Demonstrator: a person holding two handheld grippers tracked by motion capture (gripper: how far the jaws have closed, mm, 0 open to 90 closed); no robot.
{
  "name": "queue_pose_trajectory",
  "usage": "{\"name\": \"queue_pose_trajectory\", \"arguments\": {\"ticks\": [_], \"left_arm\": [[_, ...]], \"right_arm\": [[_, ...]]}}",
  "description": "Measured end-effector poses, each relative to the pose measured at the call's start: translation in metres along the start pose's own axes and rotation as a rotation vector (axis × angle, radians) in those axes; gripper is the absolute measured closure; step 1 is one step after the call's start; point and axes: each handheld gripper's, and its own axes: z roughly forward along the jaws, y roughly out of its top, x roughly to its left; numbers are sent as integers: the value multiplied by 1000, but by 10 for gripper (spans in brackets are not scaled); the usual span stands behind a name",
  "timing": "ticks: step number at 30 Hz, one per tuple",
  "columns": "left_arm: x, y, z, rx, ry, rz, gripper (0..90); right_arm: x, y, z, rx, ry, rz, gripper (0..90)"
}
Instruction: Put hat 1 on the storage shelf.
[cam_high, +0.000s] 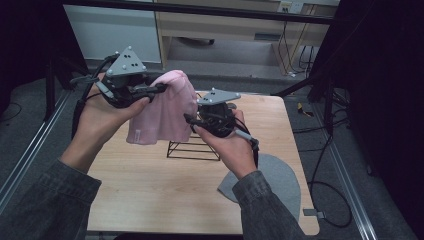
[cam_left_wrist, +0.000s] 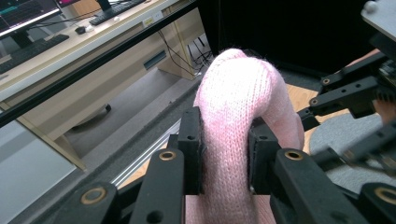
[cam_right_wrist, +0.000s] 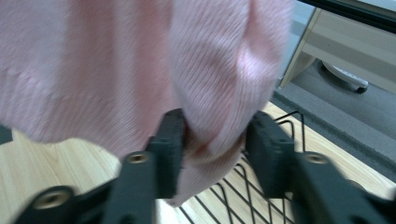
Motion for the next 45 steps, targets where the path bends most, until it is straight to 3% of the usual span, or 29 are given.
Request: {"name": "queue_pose_trajectory", "arguments": {"ticks": [2,4,12,19,21,30,36,45], "left_arm": [[2,1,1,2,0,1,716],[6,1,4,3,-2,-9,714],[25,1,40,-39,-26,-17,705],[37,-2,70,-96,-40,-73,703],[39,-4,77,-111,-44,-90,703],[43,-13,103,-97,-49,-91,700],[41,-20,111,-82,-58,-102,699],[38,-28,114,-56,-63,-80,687]], "right_arm": [[-6,3,-1,3,-13,2,737],[-14,6,-3,-3,-13,14,777],[-53,17,-8,-15,-76,44,799],[-76,24,-13,-10,-131,38,802],[-79,24,-12,-5,-136,32,802],[-90,13,9,35,-155,20,801],[-95,4,11,42,-146,45,801],[-91,-6,13,64,-136,31,802]]}}
